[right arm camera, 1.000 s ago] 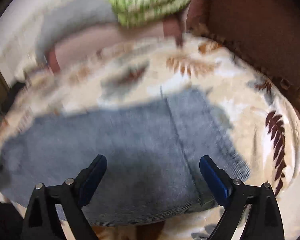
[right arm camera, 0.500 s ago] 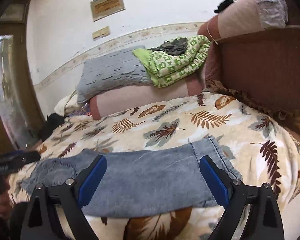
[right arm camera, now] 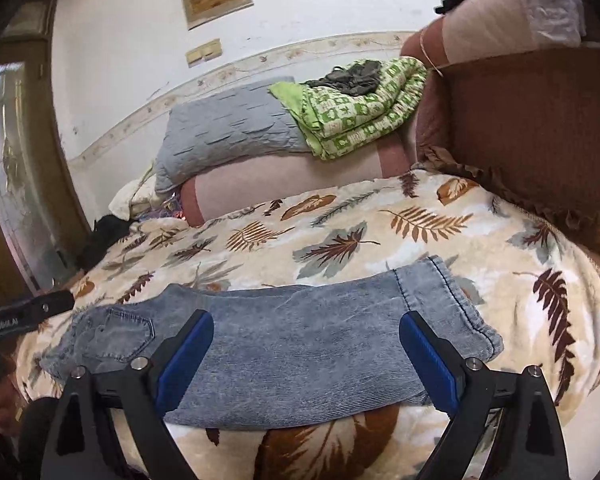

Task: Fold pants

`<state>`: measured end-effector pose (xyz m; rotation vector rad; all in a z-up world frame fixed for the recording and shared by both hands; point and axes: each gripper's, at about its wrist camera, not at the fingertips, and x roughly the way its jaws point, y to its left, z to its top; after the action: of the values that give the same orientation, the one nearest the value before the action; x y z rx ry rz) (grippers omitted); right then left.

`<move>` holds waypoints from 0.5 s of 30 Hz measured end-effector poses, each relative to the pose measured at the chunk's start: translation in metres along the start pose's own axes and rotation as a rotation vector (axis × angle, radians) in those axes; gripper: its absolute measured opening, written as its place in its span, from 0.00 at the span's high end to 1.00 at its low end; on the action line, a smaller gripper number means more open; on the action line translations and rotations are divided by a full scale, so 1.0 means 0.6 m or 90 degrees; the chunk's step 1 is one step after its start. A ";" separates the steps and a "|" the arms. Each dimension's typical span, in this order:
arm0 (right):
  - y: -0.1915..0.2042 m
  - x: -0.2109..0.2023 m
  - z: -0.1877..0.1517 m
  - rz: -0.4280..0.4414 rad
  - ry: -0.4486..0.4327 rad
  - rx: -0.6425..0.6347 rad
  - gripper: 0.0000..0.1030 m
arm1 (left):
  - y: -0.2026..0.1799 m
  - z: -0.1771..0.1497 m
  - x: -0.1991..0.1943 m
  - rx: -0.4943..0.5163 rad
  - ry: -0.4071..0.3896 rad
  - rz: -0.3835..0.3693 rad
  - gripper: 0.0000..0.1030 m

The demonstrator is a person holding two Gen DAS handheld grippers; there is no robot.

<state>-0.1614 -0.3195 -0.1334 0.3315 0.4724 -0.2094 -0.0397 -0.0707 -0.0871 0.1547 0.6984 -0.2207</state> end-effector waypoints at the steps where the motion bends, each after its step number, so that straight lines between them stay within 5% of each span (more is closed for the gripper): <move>1: 0.003 0.000 0.000 0.001 0.000 -0.004 0.07 | 0.000 -0.001 0.000 0.001 0.000 0.002 0.00; 15: 0.024 0.049 -0.013 -0.045 0.080 -0.028 0.07 | 0.005 -0.016 0.019 0.001 0.021 0.015 0.00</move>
<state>-0.1352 -0.3067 -0.1504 0.2864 0.6122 -0.2474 -0.0366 -0.0676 -0.1016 0.1678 0.7289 -0.1966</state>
